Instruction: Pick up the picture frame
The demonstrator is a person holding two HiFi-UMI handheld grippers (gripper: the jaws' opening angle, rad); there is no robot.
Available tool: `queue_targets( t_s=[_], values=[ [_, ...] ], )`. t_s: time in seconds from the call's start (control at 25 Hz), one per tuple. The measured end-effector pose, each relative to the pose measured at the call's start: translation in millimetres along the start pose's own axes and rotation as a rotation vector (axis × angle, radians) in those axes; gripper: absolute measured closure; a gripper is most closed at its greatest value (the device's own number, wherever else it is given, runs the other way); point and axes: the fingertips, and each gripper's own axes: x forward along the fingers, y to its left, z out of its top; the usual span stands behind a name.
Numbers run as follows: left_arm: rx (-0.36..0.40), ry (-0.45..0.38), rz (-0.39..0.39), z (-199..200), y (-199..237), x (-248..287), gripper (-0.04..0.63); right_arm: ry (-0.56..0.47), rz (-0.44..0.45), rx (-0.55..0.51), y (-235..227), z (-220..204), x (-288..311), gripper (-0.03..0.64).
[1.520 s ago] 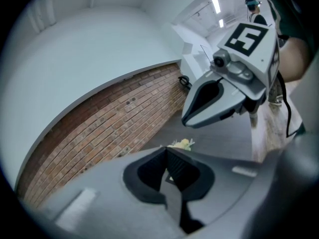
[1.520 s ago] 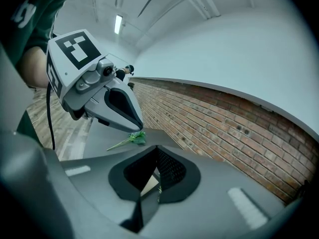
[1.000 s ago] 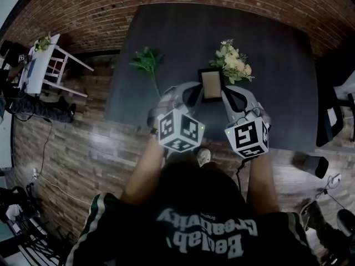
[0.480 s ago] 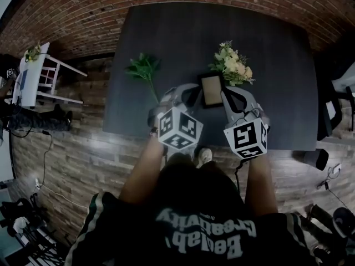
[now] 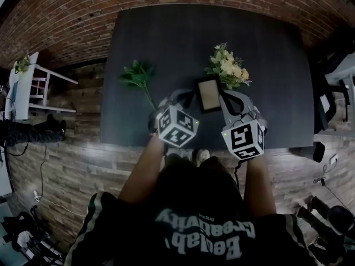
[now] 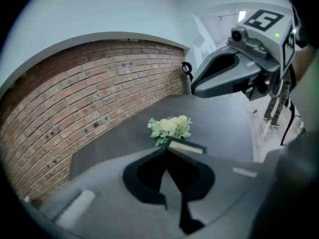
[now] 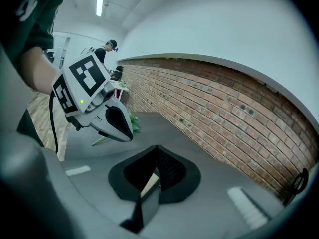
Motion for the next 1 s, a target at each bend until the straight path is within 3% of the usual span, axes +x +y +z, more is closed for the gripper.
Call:
queue_targets(
  t_s=[0.4,1.0],
  values=[
    [-0.117,0.002,-0.126,-17,-6,17,0.505,0.044,-0.052,0.01,3,-3,6,0.611],
    [-0.371,0.07,-0.197,-40,-8,58,0.453,0.058,0.021,0.008,-8,-27,29,0.611]
  ],
)
